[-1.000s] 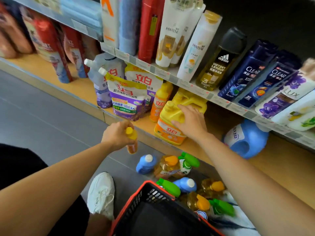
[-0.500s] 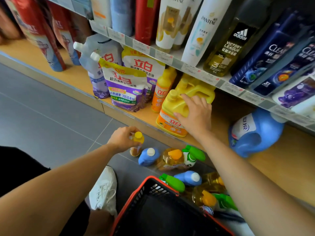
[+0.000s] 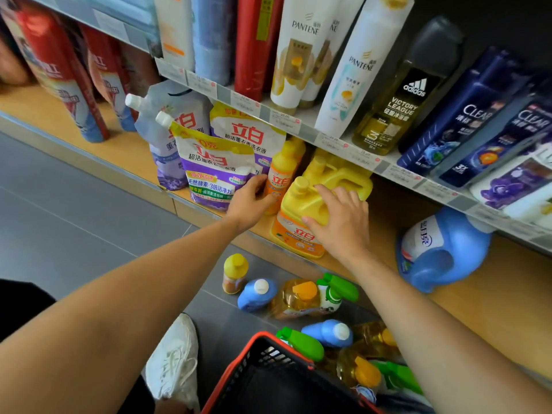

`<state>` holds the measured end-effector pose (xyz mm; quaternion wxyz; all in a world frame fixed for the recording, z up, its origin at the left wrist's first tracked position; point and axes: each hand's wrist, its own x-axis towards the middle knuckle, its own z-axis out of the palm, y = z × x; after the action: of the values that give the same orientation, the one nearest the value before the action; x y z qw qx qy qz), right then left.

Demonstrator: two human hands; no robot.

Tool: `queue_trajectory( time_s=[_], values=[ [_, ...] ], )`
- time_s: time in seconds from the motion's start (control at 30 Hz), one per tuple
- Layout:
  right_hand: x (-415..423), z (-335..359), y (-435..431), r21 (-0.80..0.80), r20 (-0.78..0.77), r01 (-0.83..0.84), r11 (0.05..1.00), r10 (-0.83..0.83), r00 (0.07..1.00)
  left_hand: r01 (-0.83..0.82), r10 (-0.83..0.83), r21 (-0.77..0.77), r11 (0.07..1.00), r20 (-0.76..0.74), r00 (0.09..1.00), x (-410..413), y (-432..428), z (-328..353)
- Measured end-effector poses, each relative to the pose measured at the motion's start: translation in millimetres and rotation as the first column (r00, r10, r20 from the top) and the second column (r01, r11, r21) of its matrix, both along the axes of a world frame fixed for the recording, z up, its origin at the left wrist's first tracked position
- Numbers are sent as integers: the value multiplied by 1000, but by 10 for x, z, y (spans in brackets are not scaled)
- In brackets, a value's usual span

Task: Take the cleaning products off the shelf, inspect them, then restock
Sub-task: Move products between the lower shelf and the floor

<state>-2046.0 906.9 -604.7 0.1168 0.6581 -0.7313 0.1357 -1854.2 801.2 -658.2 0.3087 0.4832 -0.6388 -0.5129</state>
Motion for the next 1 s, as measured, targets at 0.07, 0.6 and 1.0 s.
queue_trajectory(
  time_s=[0.07, 0.6, 1.0],
  values=[
    [5, 1, 13, -3, -19, 11, 1000, -11, 1000, 15, -13, 35, 999, -65, 998, -130, -102, -5],
    [-200, 133, 226, 125, 20, 62, 990, -65, 998, -21, 30, -137, 990, 67, 997, -203, -117, -109],
    [-132, 788, 363, 147, 615, -30, 989, -68, 786, 213, -27, -421, 882, 405, 914, 238, 312, 658]
  ],
)
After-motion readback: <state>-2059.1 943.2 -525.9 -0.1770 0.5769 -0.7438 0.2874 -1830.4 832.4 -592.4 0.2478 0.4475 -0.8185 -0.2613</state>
